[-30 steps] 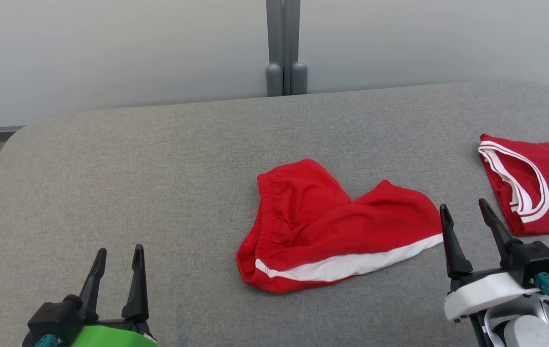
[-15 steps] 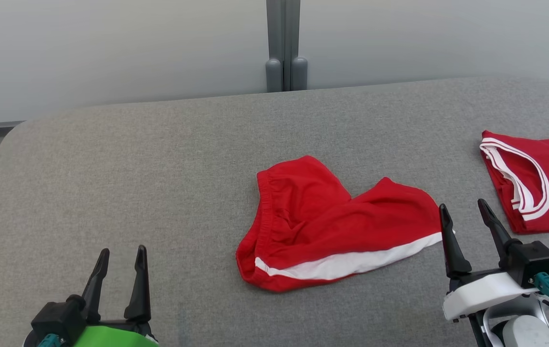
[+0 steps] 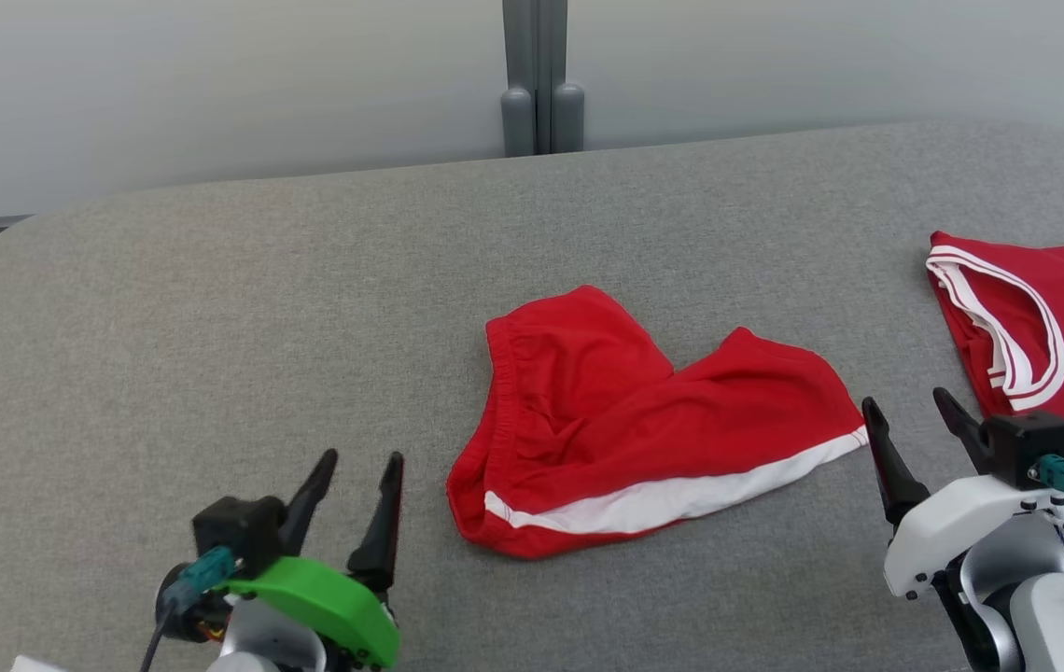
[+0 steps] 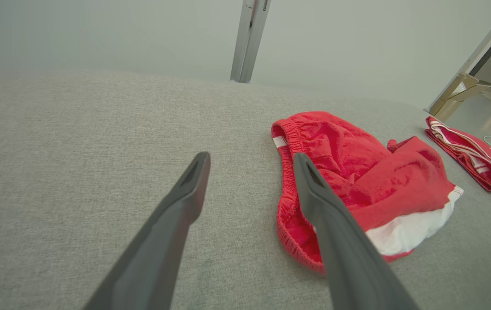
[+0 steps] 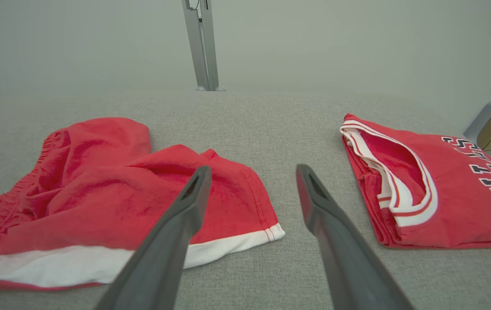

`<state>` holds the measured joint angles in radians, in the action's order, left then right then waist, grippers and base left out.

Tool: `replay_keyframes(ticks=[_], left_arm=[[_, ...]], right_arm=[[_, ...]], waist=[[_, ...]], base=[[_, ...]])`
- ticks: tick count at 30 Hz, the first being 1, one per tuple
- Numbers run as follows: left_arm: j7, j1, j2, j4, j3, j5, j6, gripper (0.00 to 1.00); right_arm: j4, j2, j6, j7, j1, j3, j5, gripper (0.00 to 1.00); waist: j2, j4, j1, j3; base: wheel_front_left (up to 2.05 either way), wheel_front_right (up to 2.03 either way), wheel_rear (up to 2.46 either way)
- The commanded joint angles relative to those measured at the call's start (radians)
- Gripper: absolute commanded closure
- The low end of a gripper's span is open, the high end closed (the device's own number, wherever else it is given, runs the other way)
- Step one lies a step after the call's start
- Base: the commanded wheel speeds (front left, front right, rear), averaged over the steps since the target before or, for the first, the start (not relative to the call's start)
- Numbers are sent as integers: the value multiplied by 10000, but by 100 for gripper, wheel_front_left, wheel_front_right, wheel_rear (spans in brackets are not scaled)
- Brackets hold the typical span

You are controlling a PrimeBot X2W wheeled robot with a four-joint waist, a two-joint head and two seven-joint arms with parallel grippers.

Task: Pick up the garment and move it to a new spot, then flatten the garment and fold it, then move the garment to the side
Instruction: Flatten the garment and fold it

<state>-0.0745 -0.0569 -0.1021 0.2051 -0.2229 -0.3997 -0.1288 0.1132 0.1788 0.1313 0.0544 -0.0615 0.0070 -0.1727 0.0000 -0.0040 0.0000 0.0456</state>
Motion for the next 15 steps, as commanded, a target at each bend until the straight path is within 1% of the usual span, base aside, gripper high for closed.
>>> replay_keyframes(ticks=[1,3,5,7,12,15], left_arm=[[486,-307,55,2,-277,-33,-30,0],[1322,-540,123,101,-742,-181,-30,0],[2045,-732,220,235,-998,-433,2,0],[2678,-947,312,448,-1238,-594,160,0],[3815,-1409,420,922,-1702,-665,580,0],[4368,-1651,423,1147,-1887,-691,778,0]], right_arm=[[138,117,-12,435,-127,-48,-84,0],[330,147,-14,1023,-337,-181,-194,0],[502,172,-12,1334,-555,-214,-135,0],[784,166,-12,1545,-729,-131,-141,0],[1606,125,-14,1890,-1371,90,-249,0],[2311,57,-14,2113,-1826,-10,-213,0]], waist=[[0,-63,0,121],[0,-93,0,241],[0,-128,0,327],[0,-189,0,436],[0,-316,0,748],[0,-354,0,935]], base=[[0,0,0],[0,0,0],[0,0,0],[0,0,0],[0,0,0],[0,0,0]])
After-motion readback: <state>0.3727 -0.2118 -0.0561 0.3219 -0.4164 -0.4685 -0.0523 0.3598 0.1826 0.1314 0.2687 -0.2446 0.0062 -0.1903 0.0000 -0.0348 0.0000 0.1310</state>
